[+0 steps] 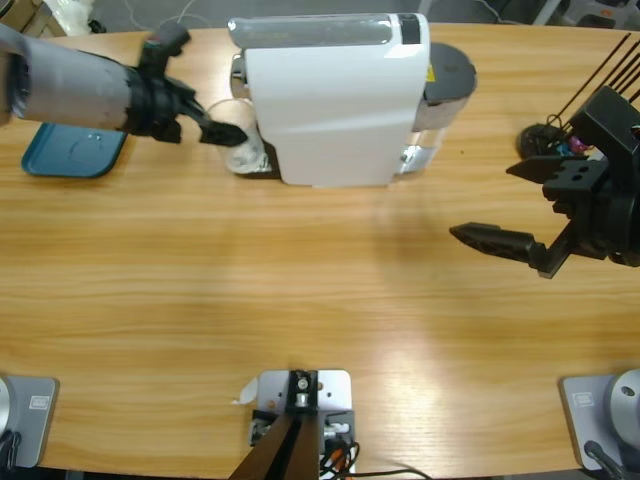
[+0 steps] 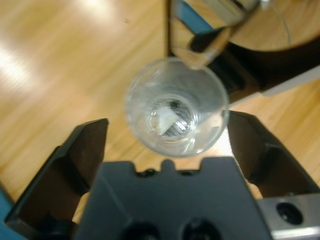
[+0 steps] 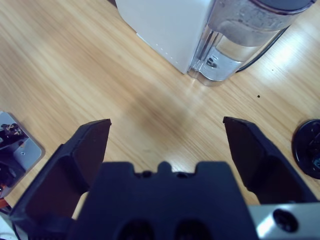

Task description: Pour coffee

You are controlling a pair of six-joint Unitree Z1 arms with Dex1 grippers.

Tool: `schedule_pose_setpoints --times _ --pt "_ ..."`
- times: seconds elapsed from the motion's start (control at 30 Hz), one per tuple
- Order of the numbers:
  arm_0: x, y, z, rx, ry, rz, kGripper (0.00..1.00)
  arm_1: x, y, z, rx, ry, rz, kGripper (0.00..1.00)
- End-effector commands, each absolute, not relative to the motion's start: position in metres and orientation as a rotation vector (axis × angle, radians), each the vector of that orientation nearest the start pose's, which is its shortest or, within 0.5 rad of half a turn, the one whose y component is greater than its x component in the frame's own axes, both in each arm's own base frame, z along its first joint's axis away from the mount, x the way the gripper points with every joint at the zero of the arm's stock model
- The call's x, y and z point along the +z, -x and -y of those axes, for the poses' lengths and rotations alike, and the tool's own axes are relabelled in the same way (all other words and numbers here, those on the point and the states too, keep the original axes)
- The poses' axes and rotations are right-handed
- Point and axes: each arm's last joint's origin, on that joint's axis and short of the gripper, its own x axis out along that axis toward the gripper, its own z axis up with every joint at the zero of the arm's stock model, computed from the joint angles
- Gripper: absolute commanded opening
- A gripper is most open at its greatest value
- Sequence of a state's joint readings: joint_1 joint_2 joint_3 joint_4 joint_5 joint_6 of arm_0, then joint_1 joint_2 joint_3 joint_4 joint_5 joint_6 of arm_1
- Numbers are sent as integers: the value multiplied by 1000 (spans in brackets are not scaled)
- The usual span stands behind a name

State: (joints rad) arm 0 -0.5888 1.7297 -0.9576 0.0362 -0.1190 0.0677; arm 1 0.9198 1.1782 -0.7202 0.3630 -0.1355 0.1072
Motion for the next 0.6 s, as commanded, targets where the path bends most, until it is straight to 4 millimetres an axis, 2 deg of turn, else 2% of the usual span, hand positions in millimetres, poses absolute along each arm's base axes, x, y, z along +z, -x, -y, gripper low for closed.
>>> schedule_pose_setpoints --times 0.03,0.17,0.37,0.47,0.6 --pt "247 -259 168 -668 -236 -848 996 284 -106 -127 689 322 -797 1000" --pt "240 -248 165 -689 -241 -872 996 284 -106 -127 689 322 -796 1000" --pt "261 -224 152 -700 -221 -799 996 282 -108 -129 689 326 -804 1000" --pt "247 -228 139 -594 -211 -854 996 282 -108 -129 690 326 -803 1000" --pt "232 -242 134 -447 -189 -895 996 283 -108 -128 689 325 -800 1000"
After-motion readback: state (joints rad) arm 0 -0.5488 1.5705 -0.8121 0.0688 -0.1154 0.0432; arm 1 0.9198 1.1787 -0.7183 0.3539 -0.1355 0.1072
